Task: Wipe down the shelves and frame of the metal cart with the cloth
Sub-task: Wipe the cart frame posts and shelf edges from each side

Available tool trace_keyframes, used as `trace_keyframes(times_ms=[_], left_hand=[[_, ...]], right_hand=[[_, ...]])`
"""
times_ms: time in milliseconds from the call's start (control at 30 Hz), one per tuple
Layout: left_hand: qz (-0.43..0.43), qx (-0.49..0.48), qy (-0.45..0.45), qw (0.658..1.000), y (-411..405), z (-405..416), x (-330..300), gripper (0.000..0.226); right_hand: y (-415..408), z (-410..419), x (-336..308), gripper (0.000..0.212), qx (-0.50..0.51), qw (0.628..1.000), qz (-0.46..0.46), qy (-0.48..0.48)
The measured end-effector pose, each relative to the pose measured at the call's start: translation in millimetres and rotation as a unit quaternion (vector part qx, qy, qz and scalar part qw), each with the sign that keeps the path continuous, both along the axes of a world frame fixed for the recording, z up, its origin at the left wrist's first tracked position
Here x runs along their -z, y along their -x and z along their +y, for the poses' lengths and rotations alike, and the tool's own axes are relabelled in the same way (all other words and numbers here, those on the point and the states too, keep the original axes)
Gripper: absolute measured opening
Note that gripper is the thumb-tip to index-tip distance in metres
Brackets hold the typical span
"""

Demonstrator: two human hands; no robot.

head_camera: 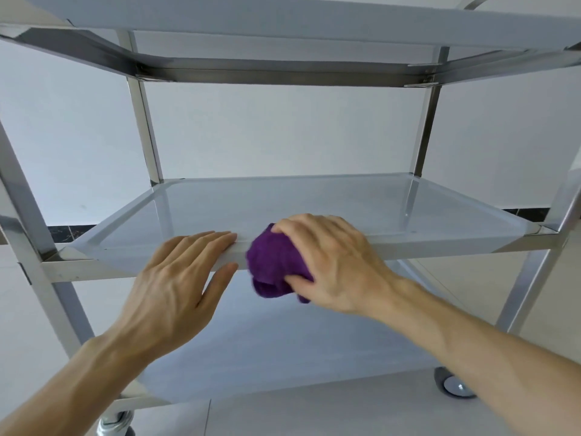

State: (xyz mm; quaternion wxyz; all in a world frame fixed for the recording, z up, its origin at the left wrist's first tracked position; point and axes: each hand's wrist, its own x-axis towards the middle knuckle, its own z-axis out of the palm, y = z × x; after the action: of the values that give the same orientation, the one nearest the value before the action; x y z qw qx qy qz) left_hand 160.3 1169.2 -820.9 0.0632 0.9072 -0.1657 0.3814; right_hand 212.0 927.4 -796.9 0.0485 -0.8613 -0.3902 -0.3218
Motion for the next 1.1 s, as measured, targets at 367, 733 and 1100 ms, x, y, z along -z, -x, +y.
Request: trace_keyframes(times_ms=[367,733,1100], left_hand=[[-0.016,-0.042,0.026,0.999,-1.5,-16.3,-4.4,0.035],[-0.03,-0.07,-0.025,0.997,-8.9,-0.7,0.2,0.038],[-0.046,-0.043,-0.009,0.998,-15.0,-28.0,-9.1,0.036]], right_hand=[[-4.5,-82.8,-7.7,0.084,0.094,0.993,0.067,-0.013],[-15.6,-20.9,-2.2,0.071,0.0,0.999,0.039,-0.013],[-26.4,-193.6,12.3,0.076,0.16,0.98,0.048,-0.107]])
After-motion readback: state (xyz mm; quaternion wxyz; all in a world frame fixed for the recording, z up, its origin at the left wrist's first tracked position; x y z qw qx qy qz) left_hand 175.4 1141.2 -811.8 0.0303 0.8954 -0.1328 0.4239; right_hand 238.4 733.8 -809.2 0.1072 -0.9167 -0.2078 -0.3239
